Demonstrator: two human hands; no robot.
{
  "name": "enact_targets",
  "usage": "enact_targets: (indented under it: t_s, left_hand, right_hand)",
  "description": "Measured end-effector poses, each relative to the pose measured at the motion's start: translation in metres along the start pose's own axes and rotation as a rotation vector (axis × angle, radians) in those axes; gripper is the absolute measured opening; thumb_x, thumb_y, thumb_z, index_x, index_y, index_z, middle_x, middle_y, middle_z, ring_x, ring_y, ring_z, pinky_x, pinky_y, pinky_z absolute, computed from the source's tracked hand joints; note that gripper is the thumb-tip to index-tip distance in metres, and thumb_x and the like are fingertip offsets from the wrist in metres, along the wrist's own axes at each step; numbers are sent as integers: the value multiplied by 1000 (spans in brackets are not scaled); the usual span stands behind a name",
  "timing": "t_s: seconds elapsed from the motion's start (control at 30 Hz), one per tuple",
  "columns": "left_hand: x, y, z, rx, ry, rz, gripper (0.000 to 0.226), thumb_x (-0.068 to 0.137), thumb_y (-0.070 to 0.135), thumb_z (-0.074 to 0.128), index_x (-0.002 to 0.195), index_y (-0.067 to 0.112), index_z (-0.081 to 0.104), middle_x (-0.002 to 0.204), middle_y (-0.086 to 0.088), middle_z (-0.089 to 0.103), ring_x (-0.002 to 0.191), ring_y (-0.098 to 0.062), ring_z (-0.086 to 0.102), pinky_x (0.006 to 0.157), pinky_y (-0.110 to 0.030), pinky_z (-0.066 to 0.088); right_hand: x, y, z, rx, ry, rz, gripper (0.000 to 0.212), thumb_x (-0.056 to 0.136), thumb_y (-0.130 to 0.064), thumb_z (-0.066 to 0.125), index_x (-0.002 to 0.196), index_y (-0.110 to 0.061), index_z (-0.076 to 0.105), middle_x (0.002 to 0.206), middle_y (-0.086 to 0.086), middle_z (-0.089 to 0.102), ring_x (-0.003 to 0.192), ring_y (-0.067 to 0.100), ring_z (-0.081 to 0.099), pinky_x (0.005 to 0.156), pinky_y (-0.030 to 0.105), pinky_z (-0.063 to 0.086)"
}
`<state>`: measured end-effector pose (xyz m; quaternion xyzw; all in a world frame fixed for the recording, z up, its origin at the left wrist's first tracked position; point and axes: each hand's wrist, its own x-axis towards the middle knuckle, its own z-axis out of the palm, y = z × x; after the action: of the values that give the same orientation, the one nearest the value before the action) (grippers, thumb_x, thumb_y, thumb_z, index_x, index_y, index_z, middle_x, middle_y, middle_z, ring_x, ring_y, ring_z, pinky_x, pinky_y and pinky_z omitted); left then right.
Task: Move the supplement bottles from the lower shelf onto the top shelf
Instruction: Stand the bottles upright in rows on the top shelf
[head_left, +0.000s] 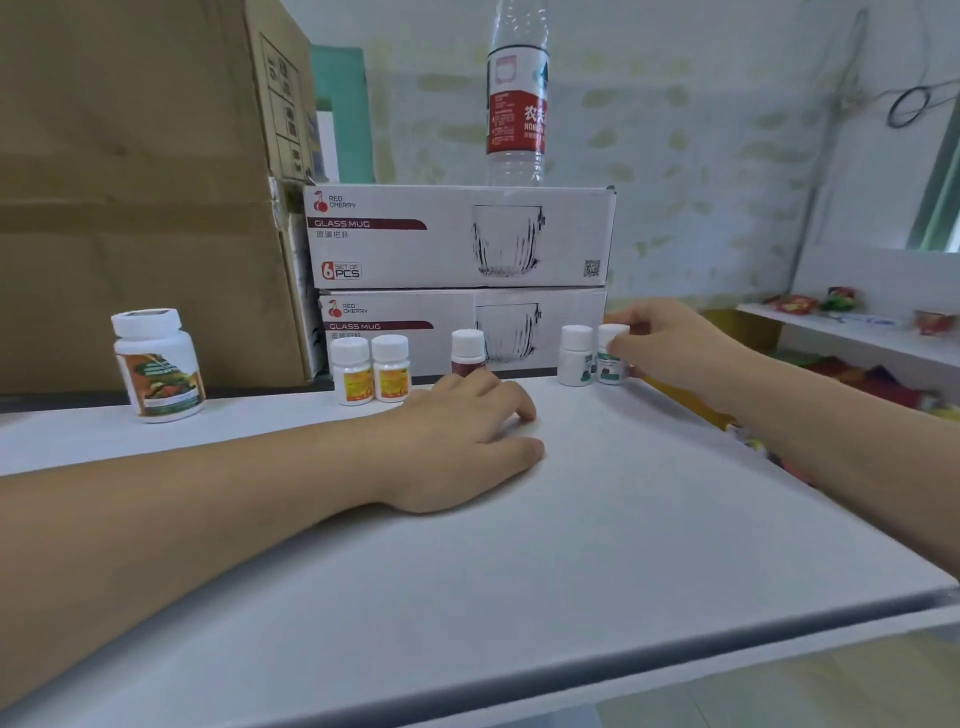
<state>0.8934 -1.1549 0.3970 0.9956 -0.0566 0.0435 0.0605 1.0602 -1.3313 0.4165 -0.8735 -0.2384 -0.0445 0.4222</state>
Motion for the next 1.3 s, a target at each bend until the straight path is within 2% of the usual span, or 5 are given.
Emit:
enact_targets:
  t_s: [0.27,0.57,0.77,1.03,1.3]
  left_hand:
    - [1,-1,0,-15,13,1,40,99,54,37,133,33,42,135,7,40,124,-15,35,107,-38,32]
    - [-3,3,-4,-41,-13,-32,46,97,58,38,135,32,44,137,6,41,128,-16,37,112,-39,30]
    - [-33,3,-36,43,-3,-152,42,103,43,40,142,30,44,136,9,45,125,-14,45,107,-30,35]
    - [-199,-27,-73,203,46,-354,31,101,40,41,128,35,56,122,11,54,113,-15,52,100,-33,41]
    - [-432,-81,-79,297,134,-606,36,98,43,45,132,32,55,134,5,55,118,-22,53,98,-37,42]
  right_hand:
    - [6,7,3,17,-19,-14,39,84,-8,61,122,-18,61,102,-2,71,96,19,68,93,42,54]
    - [-19,1,-21,-95,126,-153,42,87,-19,61,127,-19,49,118,-2,55,101,18,55,80,27,39]
    - [-76,-35,-22,-420,-156,-279,38,90,-30,58,128,-31,51,125,-7,52,111,15,51,92,28,39]
    - [-173,-120,24,-636,-276,-428,39,95,-34,52,133,-26,53,134,-4,54,120,20,50,93,29,38]
    - [-291,-235,117,-561,-282,-646,28,90,-34,56,116,-27,63,109,-6,60,95,16,51,79,28,39]
